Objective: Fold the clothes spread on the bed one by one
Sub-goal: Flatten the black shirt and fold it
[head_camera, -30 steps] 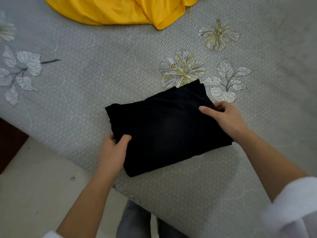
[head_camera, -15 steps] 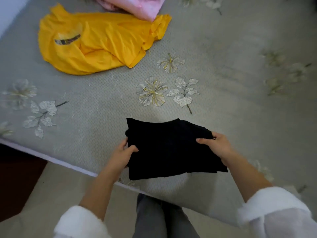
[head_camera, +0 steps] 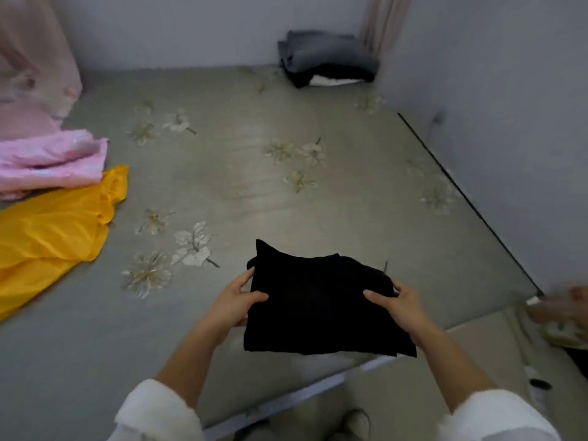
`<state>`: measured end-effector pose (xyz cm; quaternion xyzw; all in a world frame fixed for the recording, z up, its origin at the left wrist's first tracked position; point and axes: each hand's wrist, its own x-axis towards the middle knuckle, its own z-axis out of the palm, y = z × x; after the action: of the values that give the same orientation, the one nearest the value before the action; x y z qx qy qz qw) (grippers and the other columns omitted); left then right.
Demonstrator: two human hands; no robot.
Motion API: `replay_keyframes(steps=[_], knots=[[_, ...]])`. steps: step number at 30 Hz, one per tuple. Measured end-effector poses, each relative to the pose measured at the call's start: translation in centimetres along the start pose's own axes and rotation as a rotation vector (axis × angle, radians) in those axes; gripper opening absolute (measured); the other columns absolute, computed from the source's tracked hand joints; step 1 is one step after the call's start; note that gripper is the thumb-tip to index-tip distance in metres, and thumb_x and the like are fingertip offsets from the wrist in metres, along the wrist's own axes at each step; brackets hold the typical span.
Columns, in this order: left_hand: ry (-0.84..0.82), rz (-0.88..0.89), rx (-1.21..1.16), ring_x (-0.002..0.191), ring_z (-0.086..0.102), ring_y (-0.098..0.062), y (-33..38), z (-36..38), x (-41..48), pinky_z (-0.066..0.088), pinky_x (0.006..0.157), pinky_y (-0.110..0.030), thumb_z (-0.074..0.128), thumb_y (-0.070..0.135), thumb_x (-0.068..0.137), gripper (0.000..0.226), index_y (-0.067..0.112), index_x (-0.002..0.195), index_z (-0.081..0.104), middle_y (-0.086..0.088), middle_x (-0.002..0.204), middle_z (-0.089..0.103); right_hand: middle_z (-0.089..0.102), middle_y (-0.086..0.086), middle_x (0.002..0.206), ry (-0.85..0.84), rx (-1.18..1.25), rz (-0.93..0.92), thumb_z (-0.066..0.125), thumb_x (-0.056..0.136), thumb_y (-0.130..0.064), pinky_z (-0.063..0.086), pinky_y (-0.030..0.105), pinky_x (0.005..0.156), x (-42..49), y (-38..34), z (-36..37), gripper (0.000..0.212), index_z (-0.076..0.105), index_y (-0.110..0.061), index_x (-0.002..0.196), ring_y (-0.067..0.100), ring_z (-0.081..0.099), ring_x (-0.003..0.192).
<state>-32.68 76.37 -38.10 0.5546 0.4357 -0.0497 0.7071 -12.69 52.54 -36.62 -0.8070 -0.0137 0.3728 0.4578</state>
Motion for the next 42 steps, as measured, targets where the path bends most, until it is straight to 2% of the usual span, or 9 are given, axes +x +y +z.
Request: replay_keyframes(steps=[5,10,15,21,24,27,30,35,42], knots=[[-0.112,0.063,0.145,0.086,0.070,-0.017,4.4,11.2,1.5,0.054,0.069,-0.032,0.061,0.012,0.089,0.067,0.040,0.143,0.035,-0.004,0.095,0.074,0.066,0.008,0.109,0.041,0.068,0.028,0.076,0.081,-0.021,0.055,0.046,0.086,-0.1,2.0,-11.2,0.041,0.056,-0.019,0.116,0.027,0.067,0.094],[-0.179,0.120,0.247,0.078,0.070,-0.016,7.4,24.3,2.3,0.054,0.064,-0.030,0.061,0.012,0.090,0.066,0.038,0.144,0.034,-0.009,0.092,0.072,0.070,0.008,0.097,0.082,0.080,0.024,0.070,0.080,-0.007,0.054,0.029,0.062,-0.4,4.8,-23.9,0.040,0.058,-0.017,0.117,0.021,0.071,0.079],[-0.285,0.144,0.315,0.088,0.068,-0.018,9.6,36.7,2.4,0.053,0.067,-0.031,0.060,0.010,0.091,0.065,0.036,0.145,0.035,-0.009,0.102,0.069,0.065,0.009,0.106,0.162,0.145,0.014,0.072,0.081,-0.007,0.055,0.045,0.084,-1.3,7.6,-36.3,0.043,0.054,-0.019,0.118,0.029,0.067,0.091],[-0.321,0.160,0.401,0.081,0.070,-0.011,12.8,49.1,4.4,0.052,0.062,-0.025,0.062,0.014,0.090,0.058,0.041,0.136,0.043,-0.003,0.089,0.072,0.067,0.011,0.102,0.182,0.188,0.021,0.069,0.083,-0.004,0.056,0.038,0.075,0.6,9.2,-47.6,0.035,0.057,-0.017,0.112,0.028,0.068,0.086],[-0.326,0.164,0.428,0.079,0.070,-0.010,15.0,54.4,6.8,0.052,0.059,-0.022,0.062,0.015,0.090,0.056,0.042,0.135,0.043,-0.002,0.091,0.073,0.067,0.009,0.100,0.184,0.187,0.017,0.068,0.083,-0.004,0.053,0.030,0.064,3.6,9.3,-52.3,0.035,0.057,-0.018,0.113,0.024,0.067,0.084],[-0.323,0.166,0.425,0.081,0.071,-0.012,17.6,59.6,10.1,0.052,0.059,-0.023,0.061,0.014,0.091,0.055,0.040,0.135,0.044,-0.004,0.094,0.073,0.067,0.007,0.100,0.194,0.168,-0.001,0.069,0.083,-0.006,0.052,0.027,0.062,7.8,8.9,-57.3,0.037,0.057,-0.017,0.116,0.021,0.068,0.082],[-0.326,0.176,0.423,0.086,0.070,-0.015,20.7,65.0,14.0,0.053,0.062,-0.026,0.060,0.013,0.091,0.055,0.039,0.137,0.045,-0.006,0.098,0.073,0.068,0.002,0.094,0.194,0.164,-0.014,0.070,0.082,-0.009,0.050,0.017,0.052,12.5,8.0,-62.9,0.035,0.058,-0.018,0.114,0.009,0.070,0.069],[-0.324,0.181,0.391,0.090,0.069,-0.018,26.4,73.6,19.9,0.052,0.064,-0.028,0.059,0.012,0.091,0.057,0.039,0.139,0.043,-0.008,0.101,0.072,0.068,0.012,0.104,0.239,0.140,0.002,0.073,0.080,-0.006,0.055,0.040,0.082,19.8,5.2,-71.9,0.043,0.057,-0.010,0.119,0.027,0.068,0.088],[-0.299,0.171,0.333,0.087,0.071,-0.018,31.8,81.8,27.4,0.054,0.064,-0.027,0.061,0.014,0.091,0.058,0.040,0.140,0.042,-0.005,0.090,0.074,0.070,0.012,0.096,0.194,0.143,-0.021,0.073,0.078,-0.005,0.057,0.030,0.063,29.6,1.6,-82.1,0.038,0.061,-0.009,0.114,0.024,0.071,0.078]])
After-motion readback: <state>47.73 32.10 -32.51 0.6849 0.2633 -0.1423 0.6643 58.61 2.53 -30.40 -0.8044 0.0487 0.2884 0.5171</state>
